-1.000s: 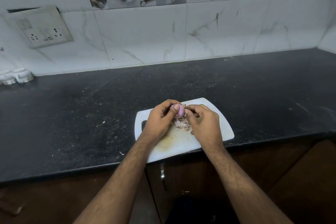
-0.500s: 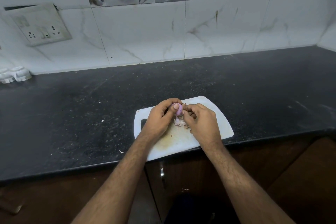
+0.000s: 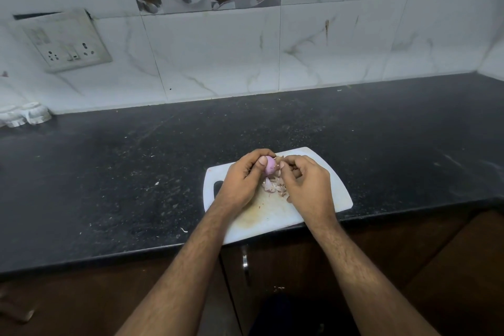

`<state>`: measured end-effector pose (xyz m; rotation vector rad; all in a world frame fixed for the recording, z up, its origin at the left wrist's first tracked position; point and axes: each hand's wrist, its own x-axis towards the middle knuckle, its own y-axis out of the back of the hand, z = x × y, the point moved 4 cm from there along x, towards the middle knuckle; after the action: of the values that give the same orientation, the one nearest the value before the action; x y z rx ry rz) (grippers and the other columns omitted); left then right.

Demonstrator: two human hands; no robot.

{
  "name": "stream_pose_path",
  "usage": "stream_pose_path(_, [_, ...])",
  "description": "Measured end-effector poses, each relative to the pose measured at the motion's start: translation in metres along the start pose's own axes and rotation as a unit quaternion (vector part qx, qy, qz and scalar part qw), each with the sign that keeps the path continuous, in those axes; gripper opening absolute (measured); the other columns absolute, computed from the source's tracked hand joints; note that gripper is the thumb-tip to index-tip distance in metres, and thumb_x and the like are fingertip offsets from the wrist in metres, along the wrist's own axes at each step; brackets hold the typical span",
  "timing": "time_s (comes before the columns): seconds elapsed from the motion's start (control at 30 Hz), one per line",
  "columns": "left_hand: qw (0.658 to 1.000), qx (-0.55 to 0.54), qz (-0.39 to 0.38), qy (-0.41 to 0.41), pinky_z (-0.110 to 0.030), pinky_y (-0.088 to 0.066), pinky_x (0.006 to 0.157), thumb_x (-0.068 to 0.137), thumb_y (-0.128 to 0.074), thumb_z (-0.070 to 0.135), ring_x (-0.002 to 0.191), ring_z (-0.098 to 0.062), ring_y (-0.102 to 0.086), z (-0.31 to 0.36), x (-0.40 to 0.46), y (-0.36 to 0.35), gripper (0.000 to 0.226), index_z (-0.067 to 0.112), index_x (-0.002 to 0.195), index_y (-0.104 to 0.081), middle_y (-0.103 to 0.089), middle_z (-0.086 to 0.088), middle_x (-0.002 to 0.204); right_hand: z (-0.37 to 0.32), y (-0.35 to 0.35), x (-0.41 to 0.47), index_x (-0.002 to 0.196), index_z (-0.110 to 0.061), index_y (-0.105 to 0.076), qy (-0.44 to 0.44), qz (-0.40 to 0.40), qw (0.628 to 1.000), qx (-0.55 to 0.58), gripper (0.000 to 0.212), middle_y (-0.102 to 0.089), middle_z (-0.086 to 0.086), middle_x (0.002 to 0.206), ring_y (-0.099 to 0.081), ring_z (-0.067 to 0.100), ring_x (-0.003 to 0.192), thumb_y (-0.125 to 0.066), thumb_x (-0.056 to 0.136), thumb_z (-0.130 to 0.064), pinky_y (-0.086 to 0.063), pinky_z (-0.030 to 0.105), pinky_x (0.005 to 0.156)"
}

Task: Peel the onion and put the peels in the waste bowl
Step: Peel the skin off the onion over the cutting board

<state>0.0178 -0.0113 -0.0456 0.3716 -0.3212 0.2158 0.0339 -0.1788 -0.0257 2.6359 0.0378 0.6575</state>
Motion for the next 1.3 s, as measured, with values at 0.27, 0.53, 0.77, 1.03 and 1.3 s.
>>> stream_pose_path(0.27, [1.0,-0.018,-0.004,0.005,-0.047,-0.06,0.097,0.108,-0.053,0.039,0.106,-0.019,-0.074,0.0012,-0.0008,-0.0002,0.029,0.024,0.118,-0.075,-0.079,0.006,0.109,-0.0005,-0.0009,-0.002,0.111,-0.017,-0.077,0.045,0.009,0.999,-0.026,0.018,-0.073,-0.01,0.102,-0.066,0.0,0.087,-0.072,0.096,-0.024,-0.05,0.005,0.077])
stream_pose_path(0.53, [1.0,0.0,-0.009,0.001,-0.044,-0.06,0.097,0.108,-0.052,0.039,0.106,-0.015,-0.073,0.0016,-0.0007,-0.0009,0.03,0.022,0.12,-0.074,-0.078,0.008,0.111,0.0004,-0.0028,-0.0013,0.116,-0.016,-0.076,0.042,0.001,0.997,-0.061,0.024,-0.072,-0.008,0.102,-0.065,0.002,0.088,-0.071,0.096,-0.03,-0.053,0.01,0.079])
stream_pose_path(0.77, [1.0,0.002,-0.012,-0.001,-0.046,-0.059,0.099,0.109,-0.049,0.04,0.108,-0.017,-0.073,0.0006,-0.0014,-0.0013,0.032,0.023,0.121,-0.074,-0.078,0.007,0.113,-0.0003,-0.0031,-0.0019,0.11,-0.015,-0.075,0.01,-0.025,0.999,-0.039,0.027,-0.068,-0.01,0.095,-0.064,0.005,0.083,-0.071,0.095,-0.037,-0.06,0.027,0.071])
stream_pose_path(1.03, [1.0,-0.012,-0.003,-0.003,-0.05,-0.058,0.1,0.108,-0.048,0.04,0.109,-0.018,-0.073,-0.0008,0.0002,-0.001,0.034,0.023,0.122,-0.074,-0.078,0.006,0.115,0.0009,-0.0033,-0.0004,0.113,-0.016,-0.074,0.004,-0.015,0.999,-0.035,0.03,-0.067,-0.012,0.094,-0.064,0.005,0.082,-0.069,0.095,-0.04,-0.062,0.032,0.069])
stream_pose_path(1.3, [1.0,-0.027,0.001,0.001,-0.037,-0.059,0.093,0.108,-0.051,0.039,0.104,-0.014,-0.074,0.0006,-0.0004,-0.0002,0.031,0.024,0.119,-0.075,-0.079,0.007,0.109,-0.0024,-0.0008,-0.003,0.11,-0.018,-0.076,0.044,0.011,0.999,-0.028,0.016,-0.071,-0.011,0.1,-0.066,0.005,0.087,-0.068,0.098,-0.025,-0.063,0.034,0.067])
